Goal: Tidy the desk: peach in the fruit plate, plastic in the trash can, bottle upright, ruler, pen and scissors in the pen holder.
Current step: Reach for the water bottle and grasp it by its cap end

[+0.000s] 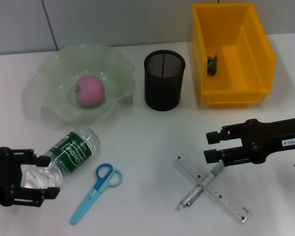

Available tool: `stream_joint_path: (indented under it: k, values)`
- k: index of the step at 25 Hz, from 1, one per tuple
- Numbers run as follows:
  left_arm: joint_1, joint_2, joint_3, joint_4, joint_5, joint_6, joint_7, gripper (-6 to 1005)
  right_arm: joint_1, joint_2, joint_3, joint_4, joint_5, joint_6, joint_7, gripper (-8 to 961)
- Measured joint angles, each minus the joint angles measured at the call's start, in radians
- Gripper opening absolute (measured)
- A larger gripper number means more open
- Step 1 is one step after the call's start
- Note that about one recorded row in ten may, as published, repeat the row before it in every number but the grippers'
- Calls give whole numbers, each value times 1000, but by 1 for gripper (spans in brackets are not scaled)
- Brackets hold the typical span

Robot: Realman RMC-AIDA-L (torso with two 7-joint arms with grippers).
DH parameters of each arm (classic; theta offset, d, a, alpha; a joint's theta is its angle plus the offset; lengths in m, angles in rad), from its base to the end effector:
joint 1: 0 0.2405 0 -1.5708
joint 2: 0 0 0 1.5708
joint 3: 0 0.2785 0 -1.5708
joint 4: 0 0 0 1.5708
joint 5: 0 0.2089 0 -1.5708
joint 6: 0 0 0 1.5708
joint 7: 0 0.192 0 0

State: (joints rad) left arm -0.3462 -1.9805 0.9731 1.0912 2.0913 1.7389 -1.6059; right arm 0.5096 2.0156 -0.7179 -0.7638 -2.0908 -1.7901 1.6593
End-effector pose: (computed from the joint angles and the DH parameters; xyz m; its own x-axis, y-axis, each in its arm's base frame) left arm -0.2926 0.3034 -0.0022 0.9290 0.3426 0.1400 0.3581 -0.9276 -0.1061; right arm 0.2636 0.3240 -0.0227 0.7569 -0.5286 -0.3841 -0.5447 -0.8352 0.0759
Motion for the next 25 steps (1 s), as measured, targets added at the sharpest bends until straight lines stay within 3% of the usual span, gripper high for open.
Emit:
stream_joint_path:
  k: [5,18,25]
  values:
    - [-32,-8,-3,29,120,3,-118,797,2,0,0,-1,0,0,4,663]
    - [-26,-28,-9,143,207,21,-169,797,18,-1,-2,-2,-1,1,5,663]
    - [-30,-38,-98,183,192,86,-145,797,41,-2,-2,-2,-19,3,12,663]
